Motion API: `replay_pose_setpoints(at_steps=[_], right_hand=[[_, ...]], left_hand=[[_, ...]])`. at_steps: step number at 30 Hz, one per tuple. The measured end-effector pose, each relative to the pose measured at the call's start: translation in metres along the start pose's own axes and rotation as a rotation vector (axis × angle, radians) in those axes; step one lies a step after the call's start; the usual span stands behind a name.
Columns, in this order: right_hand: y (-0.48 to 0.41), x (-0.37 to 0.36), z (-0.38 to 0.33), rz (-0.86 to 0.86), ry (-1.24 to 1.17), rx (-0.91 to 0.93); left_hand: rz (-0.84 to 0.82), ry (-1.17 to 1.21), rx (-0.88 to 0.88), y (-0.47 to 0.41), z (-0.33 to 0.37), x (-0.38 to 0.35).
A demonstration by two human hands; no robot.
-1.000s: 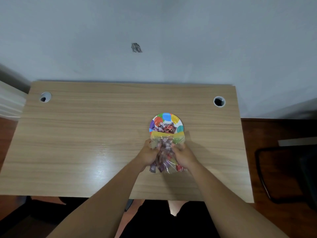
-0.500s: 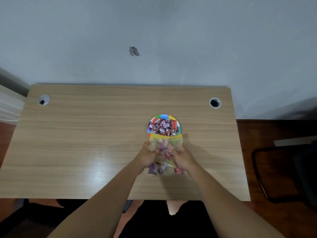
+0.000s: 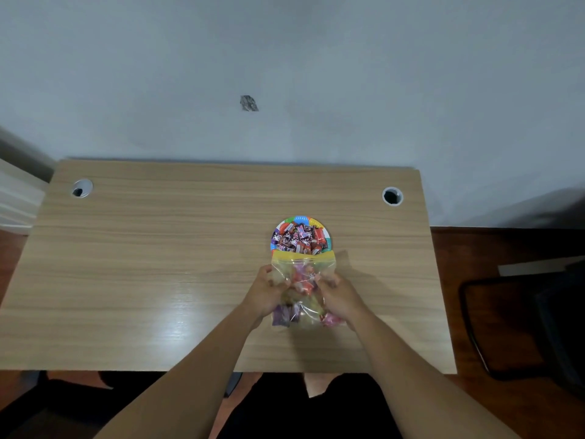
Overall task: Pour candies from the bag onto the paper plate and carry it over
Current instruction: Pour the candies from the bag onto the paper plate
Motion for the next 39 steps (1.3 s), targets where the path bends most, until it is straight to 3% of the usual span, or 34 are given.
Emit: replay_pose_setpoints(at_steps=[18, 29, 39], right_hand=[[-0.014, 0.003, 0.009, 0.079, 0.054, 0.019], [-0.01, 0.006, 0.008, 0.025, -0.101, -0.01], [-0.015, 0.007, 0.012, 0.099, 0.045, -0.013]], left_hand=[[0.057, 0.053, -0.036, -0.01, 0.004, 0.004], [0.015, 0.023, -0.013, -0.009, 0.011, 0.007], [0.049, 0.012, 0.003, -0.015, 0.011, 0.005]])
Point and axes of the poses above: each hand's wrist, its own y-axis away from the middle knuckle, its own x-axis out of the back of the hand, z = x × y, the point moved 3 cm from there along -y, towards the middle knuckle, and after that the axes turned 15 degrees about x, right-handed, at the moved point
